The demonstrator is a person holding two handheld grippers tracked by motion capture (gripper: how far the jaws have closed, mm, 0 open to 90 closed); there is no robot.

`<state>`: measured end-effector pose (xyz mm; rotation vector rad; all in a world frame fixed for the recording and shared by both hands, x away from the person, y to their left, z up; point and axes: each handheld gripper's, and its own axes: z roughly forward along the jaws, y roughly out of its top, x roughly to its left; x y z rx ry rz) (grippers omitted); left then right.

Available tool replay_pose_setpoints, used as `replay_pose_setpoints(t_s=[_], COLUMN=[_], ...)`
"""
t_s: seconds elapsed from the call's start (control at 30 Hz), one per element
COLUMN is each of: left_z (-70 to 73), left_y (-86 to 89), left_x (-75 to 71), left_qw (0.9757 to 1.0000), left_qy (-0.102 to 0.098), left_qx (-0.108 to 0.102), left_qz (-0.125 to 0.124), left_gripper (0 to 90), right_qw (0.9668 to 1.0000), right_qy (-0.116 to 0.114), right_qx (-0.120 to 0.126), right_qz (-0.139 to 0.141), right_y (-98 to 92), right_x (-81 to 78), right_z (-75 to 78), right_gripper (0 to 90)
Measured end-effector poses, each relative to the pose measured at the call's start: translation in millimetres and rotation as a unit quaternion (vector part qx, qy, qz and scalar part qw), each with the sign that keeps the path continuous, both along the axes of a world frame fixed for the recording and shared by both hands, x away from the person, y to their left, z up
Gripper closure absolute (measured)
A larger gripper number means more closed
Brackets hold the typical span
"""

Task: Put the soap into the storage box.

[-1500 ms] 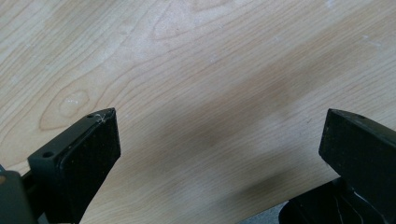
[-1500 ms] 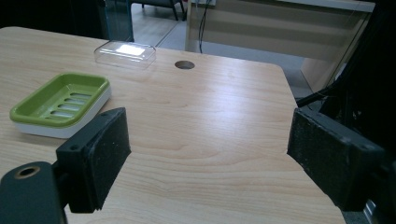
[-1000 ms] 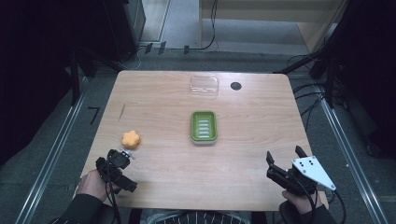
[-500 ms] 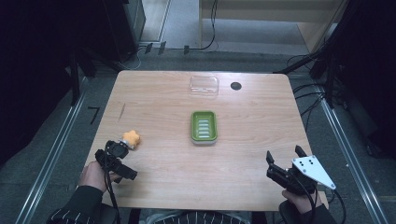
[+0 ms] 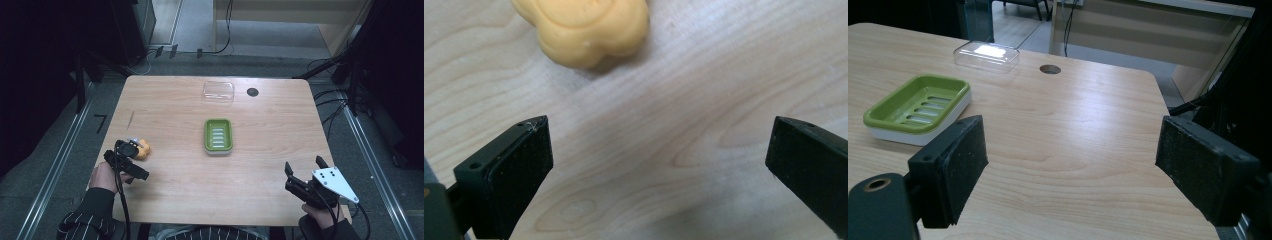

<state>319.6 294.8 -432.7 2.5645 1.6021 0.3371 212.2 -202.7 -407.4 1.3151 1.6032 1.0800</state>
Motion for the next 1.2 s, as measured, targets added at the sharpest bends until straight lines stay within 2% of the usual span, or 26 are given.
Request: replay_pose_setpoints(t_s=[0.33,0.37,0.97,1.2], left_z=[-0.3,-0.2,3.7,0.3], left_y=[1.9,2.2,4.6,1.2], left_x=[16.0,19.7,50.2,65.3], left_qw=[1.0000,0.9998,0.9997,0.9996], left_qy=[0.009,0.014,0.008,0.016], left_qx=[-0.004,-0.008,-0.014,-0.019], left_qz=[0.002,0.007,0.017,0.014], left_gripper=[0.0,0.0,0.0,0.0], right_qw=[1.0000,1.0000,1.0000,1.0000], right_qy=[-0.001,-0.001,0.001,0.001], right_qx=[0.000,0.000,0.001,0.001], right_qz=[0.000,0.000,0.001,0.000], right_y=[-0.2,-0.1,0.6,0.4], right_x=[-0.3,-0.3,-0.3,-0.5], right_z=[0.1,0.1,0.1,0.1], right_gripper=[13.7,13.7,13.7,13.7])
